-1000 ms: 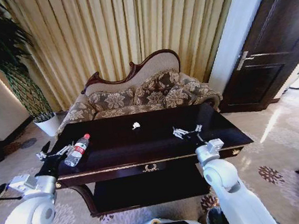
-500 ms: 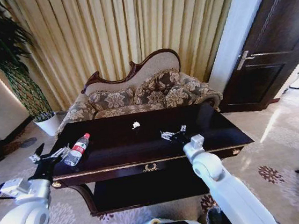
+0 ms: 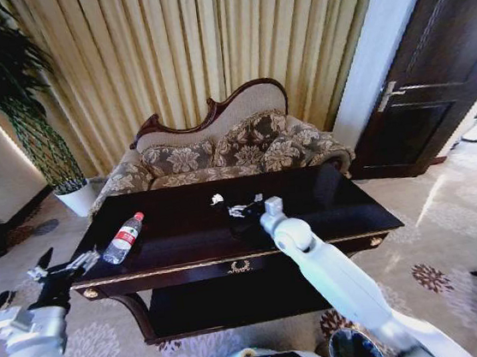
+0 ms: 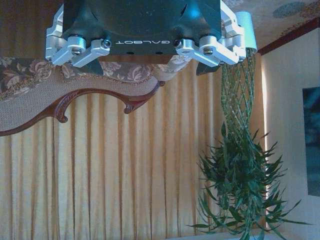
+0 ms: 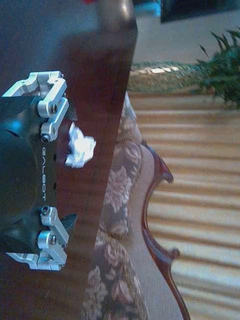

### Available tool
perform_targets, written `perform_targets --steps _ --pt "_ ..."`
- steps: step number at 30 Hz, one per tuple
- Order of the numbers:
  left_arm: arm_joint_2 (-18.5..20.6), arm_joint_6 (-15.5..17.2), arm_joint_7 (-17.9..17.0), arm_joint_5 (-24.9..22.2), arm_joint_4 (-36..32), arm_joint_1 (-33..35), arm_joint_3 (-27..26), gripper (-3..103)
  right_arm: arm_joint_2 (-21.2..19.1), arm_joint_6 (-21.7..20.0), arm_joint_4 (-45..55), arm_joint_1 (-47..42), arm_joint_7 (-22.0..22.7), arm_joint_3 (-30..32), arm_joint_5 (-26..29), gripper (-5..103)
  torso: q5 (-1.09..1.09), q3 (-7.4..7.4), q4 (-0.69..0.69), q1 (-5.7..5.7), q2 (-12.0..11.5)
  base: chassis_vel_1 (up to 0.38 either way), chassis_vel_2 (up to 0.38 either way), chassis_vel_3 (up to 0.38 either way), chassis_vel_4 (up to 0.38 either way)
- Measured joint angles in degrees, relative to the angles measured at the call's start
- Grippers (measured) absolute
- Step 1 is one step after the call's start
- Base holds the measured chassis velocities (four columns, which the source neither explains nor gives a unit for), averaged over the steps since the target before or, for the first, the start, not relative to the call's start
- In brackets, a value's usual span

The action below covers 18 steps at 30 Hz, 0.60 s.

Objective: Move to the front of the table and place the trash on the table into the trash bin.

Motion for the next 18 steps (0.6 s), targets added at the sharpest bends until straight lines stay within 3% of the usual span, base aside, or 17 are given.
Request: perform_targets --steps 6,18 --pt "-1.15 0.0 0.03 0.15 -0.78 -0.2 0.25 100 0.99 -3.51 -2.36 7.44 0.0 -4.48 2.71 100 0.0 -0.01 0.0 0.0 0.01 0.0 0.0 0.0 0.0" --pt "-2.19 -0.63 0.15 0.03 -0.45 0.48 -1.06 100 2.6 -6.11 -7.07 13.16 0.0 -7.13 6.13 100 0.0 -0.01 0.0 0.0 0.01 0.0 0.0 0.0 0.0"
